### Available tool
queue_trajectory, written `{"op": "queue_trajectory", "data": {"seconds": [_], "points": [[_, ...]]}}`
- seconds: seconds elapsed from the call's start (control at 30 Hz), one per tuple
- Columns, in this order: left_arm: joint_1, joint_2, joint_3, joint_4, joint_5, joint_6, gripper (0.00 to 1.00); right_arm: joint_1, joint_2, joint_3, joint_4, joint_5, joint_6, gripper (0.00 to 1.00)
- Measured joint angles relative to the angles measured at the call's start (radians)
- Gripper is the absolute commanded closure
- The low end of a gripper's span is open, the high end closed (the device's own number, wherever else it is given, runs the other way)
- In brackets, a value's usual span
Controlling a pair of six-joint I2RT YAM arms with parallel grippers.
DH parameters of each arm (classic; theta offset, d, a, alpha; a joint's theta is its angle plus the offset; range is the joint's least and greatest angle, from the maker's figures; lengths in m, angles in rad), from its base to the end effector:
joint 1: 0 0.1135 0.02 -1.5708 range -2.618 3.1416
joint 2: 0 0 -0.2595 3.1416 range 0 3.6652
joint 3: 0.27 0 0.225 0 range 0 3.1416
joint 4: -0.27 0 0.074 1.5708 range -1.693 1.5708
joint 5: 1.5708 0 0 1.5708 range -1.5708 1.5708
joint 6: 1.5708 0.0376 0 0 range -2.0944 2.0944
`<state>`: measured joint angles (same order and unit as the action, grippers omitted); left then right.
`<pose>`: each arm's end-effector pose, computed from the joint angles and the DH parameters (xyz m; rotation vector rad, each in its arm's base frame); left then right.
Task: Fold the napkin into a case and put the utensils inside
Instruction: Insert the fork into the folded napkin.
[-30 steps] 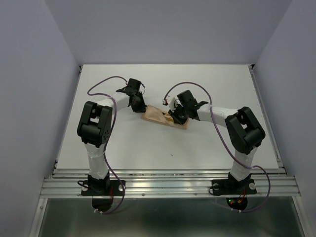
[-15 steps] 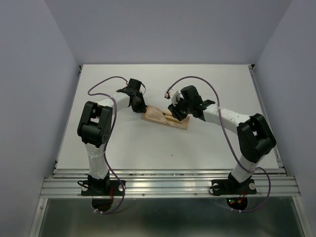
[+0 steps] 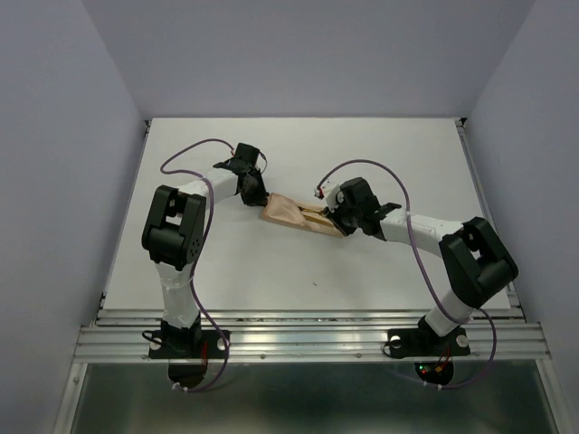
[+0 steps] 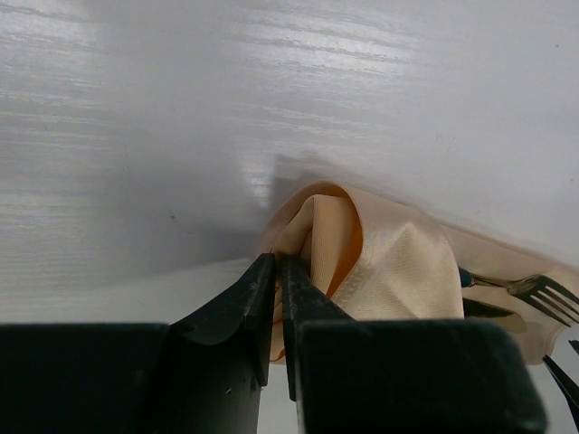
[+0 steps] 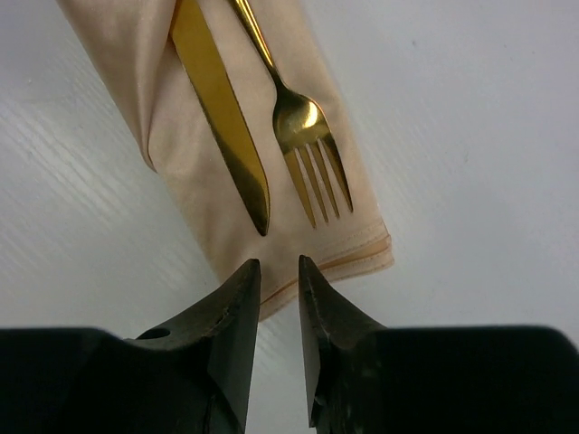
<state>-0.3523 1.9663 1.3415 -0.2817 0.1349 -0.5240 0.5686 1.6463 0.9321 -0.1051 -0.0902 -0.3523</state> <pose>0.3733 -0.1426 0.1872 -0.1591 2.5407 -0.5281 0.2668 0.1745 0.1941 -1.1027 2.1272 0.2095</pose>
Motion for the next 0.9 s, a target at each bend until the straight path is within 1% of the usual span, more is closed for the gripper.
{"op": "queue_trajectory", "data": {"seconds": [0.13,0.3,0.67,0.9], "points": [[0.0,0.0,0.0,-0.001,-0.001,0.0,0.8,-0.006,-0.043,-0.038,0.01,0.016,-0.008,0.76],[0.0,0.0,0.0,-0.002,-0.003,0.0,0.8,-0.015,-0.045,-0.038,0.034,0.039,-0.026,0.76],[0.0,0.0,0.011,-0.016,-0.004,0.004,0.8,-0.027,0.018,-0.017,0.046,0.066,-0.072,0.76],[0.0,0.0,0.012,-0.017,-0.004,0.008,0.8,-0.027,0.059,0.024,0.046,0.064,-0.077,0.76]]}}
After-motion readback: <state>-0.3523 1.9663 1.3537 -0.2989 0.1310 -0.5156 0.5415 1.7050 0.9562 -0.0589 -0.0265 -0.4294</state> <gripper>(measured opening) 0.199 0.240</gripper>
